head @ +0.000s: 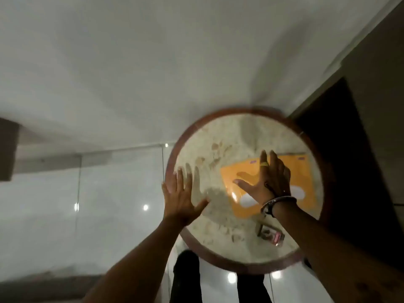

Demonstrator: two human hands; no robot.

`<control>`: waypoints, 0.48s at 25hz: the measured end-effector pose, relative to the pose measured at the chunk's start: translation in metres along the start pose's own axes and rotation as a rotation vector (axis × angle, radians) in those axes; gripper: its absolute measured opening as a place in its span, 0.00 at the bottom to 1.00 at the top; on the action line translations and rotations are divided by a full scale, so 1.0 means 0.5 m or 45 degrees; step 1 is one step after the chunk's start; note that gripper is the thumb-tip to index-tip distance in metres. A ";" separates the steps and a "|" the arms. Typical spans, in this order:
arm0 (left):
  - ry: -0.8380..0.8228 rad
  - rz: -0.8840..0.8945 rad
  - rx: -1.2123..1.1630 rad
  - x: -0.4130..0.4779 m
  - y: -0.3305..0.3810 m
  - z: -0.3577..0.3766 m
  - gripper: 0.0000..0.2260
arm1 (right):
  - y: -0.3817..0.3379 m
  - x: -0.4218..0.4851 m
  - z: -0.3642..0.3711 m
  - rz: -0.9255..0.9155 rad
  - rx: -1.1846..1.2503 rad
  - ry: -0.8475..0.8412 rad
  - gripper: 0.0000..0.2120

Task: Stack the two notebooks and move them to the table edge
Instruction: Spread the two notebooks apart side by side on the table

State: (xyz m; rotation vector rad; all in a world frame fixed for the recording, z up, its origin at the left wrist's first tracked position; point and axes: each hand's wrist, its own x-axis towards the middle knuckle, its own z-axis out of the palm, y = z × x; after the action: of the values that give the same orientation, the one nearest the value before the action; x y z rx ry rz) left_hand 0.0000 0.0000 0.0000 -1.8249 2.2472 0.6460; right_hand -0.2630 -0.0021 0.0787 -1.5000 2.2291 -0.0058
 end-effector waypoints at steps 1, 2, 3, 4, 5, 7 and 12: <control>-0.070 0.021 0.011 0.013 -0.010 0.060 0.50 | 0.024 0.008 0.071 0.067 0.005 -0.050 0.59; -0.052 0.032 0.038 0.031 -0.016 0.107 0.51 | 0.041 0.023 0.125 0.125 -0.009 -0.049 0.60; -0.046 0.028 0.069 0.044 -0.021 0.153 0.53 | 0.065 0.023 0.178 0.181 -0.021 -0.075 0.61; -0.049 0.015 0.080 0.056 -0.028 0.189 0.54 | 0.083 0.019 0.214 0.245 -0.026 -0.088 0.62; -0.005 0.020 0.098 0.064 -0.029 0.217 0.54 | 0.101 0.020 0.250 0.282 -0.046 -0.062 0.63; 0.067 0.040 0.113 0.058 -0.038 0.252 0.54 | 0.127 0.024 0.289 0.310 -0.058 -0.013 0.65; 0.090 0.038 0.085 0.050 -0.044 0.252 0.55 | 0.141 0.063 0.289 0.521 0.328 -0.076 0.67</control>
State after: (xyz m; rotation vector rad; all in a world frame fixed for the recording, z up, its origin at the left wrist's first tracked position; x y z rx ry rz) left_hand -0.0015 0.0292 -0.1273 -1.8134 2.3152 0.5123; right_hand -0.2815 0.0337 -0.0799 -0.8848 2.3420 -0.1145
